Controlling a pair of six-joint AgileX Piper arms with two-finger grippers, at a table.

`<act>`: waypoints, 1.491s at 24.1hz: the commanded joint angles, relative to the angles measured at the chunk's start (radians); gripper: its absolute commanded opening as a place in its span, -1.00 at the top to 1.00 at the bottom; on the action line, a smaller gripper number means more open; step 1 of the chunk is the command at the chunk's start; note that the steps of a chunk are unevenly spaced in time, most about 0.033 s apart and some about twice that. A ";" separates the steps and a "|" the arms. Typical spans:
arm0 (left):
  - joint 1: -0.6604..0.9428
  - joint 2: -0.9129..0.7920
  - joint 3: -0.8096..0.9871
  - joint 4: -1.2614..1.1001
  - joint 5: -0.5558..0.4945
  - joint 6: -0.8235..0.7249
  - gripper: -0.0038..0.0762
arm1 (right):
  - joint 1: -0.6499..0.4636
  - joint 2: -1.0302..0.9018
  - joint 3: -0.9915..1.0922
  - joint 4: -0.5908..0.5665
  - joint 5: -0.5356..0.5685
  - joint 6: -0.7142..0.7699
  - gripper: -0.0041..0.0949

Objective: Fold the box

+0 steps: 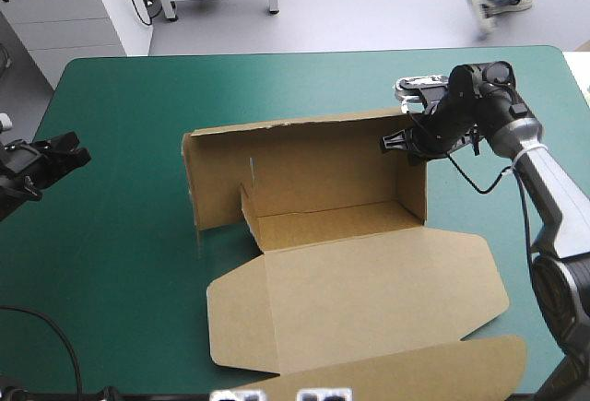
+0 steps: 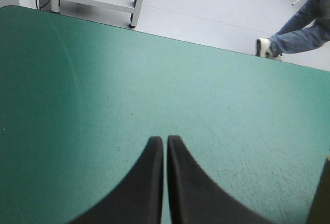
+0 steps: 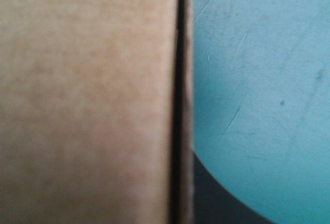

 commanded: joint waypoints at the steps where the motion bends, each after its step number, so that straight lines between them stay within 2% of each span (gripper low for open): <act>1: -0.003 -0.003 -0.028 -0.072 -0.013 0.005 0.89 | -0.006 0.014 -0.094 0.021 0.034 0.031 0.95; 9: -0.003 0.027 -0.028 -0.110 -0.011 0.005 0.89 | -0.006 0.156 -0.103 0.019 0.034 0.046 0.95; 15: -0.003 0.047 -0.028 -0.110 -0.004 0.005 0.89 | -0.006 0.254 -0.144 -0.027 0.033 0.047 0.95; 17: -0.003 0.052 -0.028 -0.110 -0.004 0.005 0.89 | -0.006 0.272 -0.146 -0.012 0.035 0.044 0.89; 20: -0.003 0.067 -0.028 -0.111 -0.004 0.005 0.89 | -0.006 0.272 -0.176 -0.001 0.034 0.039 0.48; 23: -0.003 0.080 -0.028 -0.111 0.005 0.005 0.89 | -0.006 0.272 -0.242 0.009 0.034 0.046 -0.11; 25: -0.003 0.084 -0.028 -0.111 0.008 0.005 0.89 | -0.006 0.272 -0.284 0.007 0.034 0.074 -0.39; 27: -0.003 0.084 -0.028 -0.111 0.008 0.005 0.89 | -0.006 0.271 -0.326 0.007 0.034 0.091 -0.47; 36: -0.003 0.084 -0.028 -0.111 0.017 0.005 0.89 | -0.006 0.184 -0.350 -0.044 0.037 0.135 -0.47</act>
